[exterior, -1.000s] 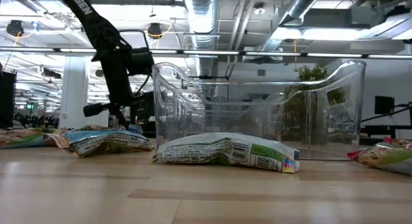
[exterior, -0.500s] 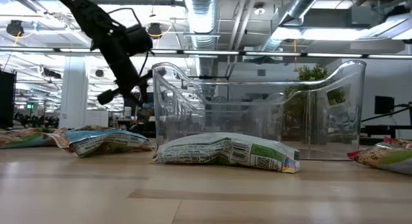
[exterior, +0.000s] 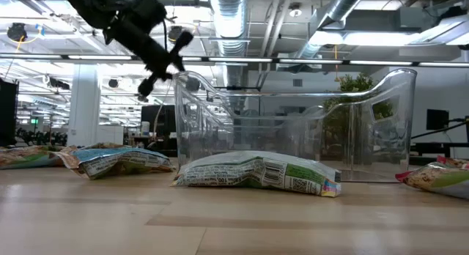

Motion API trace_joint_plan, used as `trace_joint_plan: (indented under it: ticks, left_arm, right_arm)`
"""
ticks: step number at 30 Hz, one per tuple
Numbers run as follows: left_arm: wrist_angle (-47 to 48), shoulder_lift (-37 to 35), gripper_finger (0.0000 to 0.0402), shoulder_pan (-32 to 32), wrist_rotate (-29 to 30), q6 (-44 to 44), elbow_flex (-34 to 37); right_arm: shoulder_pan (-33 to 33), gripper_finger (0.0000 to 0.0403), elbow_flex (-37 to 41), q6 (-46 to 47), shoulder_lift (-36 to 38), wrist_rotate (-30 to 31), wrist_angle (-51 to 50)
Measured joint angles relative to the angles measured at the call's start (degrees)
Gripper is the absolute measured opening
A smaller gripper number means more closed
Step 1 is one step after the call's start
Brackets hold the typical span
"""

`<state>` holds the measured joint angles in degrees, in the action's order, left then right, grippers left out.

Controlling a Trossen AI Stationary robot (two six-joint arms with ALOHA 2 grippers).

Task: Pick and place Granola Bars by type
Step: Put the blue granola bar into the middle transparent bin

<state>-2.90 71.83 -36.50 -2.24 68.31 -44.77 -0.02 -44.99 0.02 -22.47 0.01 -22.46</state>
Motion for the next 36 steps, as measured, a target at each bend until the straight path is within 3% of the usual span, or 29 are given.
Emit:
trace_joint_plan:
  ticks: [10, 17, 36]
  left_arm:
    - [-15.30, -1.62, 0.0018, 2.39, -3.01, -1.52, -0.05]
    - [-15.06, -1.58, 0.0018, 2.47, -3.04, -2.08, -0.07]
    - [-12.61, -1.42, 0.0018, 6.58, -4.00, -14.47, -0.42]
  right_arm:
    - [-0.01, 0.0000, 0.00, 0.00, 0.01, -0.01, 0.00]
    - [0.01, 0.0000, 0.00, -0.01, 0.00, 0.00, 0.00]
    - [0.00, 0.0000, 0.00, 0.01, 0.00, -0.02, 0.00]
